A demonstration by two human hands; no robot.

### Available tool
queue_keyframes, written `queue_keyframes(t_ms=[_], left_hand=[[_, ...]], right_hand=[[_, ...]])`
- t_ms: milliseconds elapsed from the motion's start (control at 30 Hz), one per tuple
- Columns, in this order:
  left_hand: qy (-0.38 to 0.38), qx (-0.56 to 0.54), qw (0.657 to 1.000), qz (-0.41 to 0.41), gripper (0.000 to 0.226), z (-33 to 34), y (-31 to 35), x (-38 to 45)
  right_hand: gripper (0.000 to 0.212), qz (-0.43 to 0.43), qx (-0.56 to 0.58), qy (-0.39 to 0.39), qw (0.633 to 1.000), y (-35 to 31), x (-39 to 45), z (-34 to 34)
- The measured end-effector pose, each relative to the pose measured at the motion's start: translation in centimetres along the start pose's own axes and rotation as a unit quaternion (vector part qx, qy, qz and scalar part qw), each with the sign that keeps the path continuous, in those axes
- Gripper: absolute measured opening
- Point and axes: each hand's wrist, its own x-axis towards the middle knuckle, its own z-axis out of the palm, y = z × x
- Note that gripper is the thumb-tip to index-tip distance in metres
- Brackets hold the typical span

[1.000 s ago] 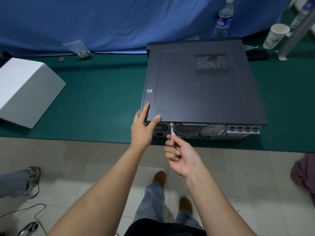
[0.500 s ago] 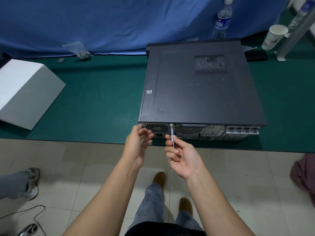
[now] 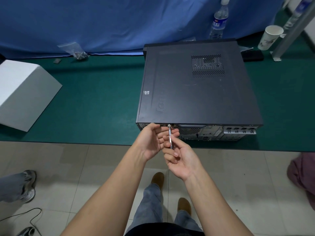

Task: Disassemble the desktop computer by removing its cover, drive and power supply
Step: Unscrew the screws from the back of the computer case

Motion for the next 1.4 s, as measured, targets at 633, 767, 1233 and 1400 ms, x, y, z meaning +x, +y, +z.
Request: queue_keyframes(t_ms=[633, 767, 1233, 1400], left_hand=[[0.003, -0.046, 0.999, -0.010, 0.036, 0.31, 0.02, -0.05], [0.003, -0.050, 0.999, -0.012, 0.037, 0.36, -0.03, 0.01], [0.006, -0.035, 0.999, -0.003, 0.040, 0.34, -0.16, 0.16], [0.007, -0.043, 0.999, -0.005, 0.038, 0.36, -0.25, 0.09]], right_hand=[[0.024, 0.005, -0.009, 0.014, 1.000, -0.27, -0.06, -0.06], [0.021, 0.005, -0.010, 0.023, 1.000, -0.35, -0.02, -0.01], [0.022, 0.022, -0.021, 0.013, 0.999, -0.77, -0.01, -0.48], [0.021, 0.019, -0.013, 0.011, 1.000, -0.69, 0.05, -0.27]])
